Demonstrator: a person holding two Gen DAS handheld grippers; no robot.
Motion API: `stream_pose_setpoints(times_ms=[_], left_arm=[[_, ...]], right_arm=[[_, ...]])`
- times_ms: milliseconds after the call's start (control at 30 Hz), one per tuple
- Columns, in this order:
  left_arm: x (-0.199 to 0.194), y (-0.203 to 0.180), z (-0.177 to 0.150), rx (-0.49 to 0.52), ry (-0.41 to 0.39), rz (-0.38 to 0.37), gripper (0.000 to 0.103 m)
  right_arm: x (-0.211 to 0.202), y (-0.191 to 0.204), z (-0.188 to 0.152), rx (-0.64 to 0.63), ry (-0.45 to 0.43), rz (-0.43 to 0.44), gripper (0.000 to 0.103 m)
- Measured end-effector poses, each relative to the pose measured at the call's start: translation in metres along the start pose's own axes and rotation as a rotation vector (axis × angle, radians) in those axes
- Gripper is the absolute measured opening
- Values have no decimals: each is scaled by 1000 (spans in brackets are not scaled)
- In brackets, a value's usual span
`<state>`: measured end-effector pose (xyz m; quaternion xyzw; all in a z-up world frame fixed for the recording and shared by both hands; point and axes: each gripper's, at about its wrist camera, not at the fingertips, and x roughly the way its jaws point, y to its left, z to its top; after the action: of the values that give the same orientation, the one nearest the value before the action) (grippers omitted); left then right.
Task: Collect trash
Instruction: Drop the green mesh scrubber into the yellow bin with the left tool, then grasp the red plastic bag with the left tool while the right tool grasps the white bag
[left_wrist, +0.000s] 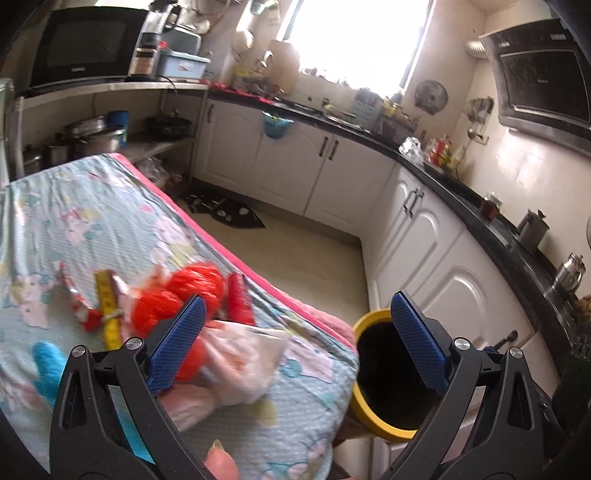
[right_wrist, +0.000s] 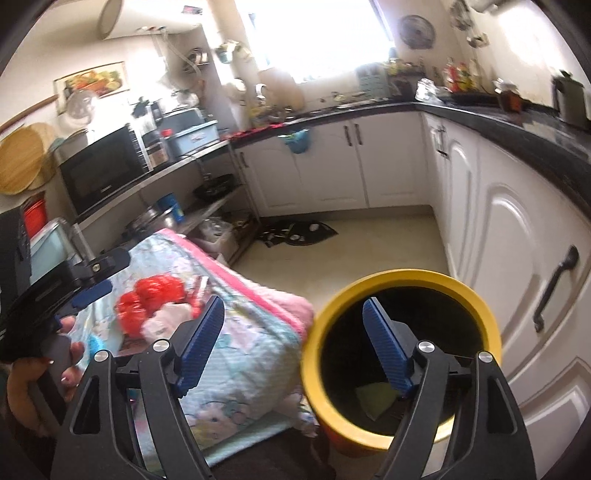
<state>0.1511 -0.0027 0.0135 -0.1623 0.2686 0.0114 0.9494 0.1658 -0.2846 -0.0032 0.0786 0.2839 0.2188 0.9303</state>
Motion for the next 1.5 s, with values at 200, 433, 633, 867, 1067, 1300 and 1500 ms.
stream_pose_setpoints(times_ms=[200, 433, 633, 867, 1067, 1300, 1500], left_arm=[[-18, 21, 6, -26, -33, 27, 92], [-34, 44, 8, -54, -57, 57, 92], [-43, 65, 10, -89, -67, 84, 92], [-48, 89, 13, -135, -72, 105, 92], [-42, 110, 11, -177, -49, 108, 92], [-28, 127, 4, -228, 14, 70, 92], [-4, 131, 3, -281, 92, -37, 89]], right_arm=[[-3, 33, 2, -59, -1, 54, 76], [-6, 61, 2, -117, 4, 104, 79], [-3, 82, -2, -165, 19, 134, 81], [11, 95, -8, -202, 58, 159, 81], [33, 105, -7, -216, 85, 159, 82], [67, 112, -2, -205, 130, 156, 82], [102, 109, -2, -136, 205, 188, 82]])
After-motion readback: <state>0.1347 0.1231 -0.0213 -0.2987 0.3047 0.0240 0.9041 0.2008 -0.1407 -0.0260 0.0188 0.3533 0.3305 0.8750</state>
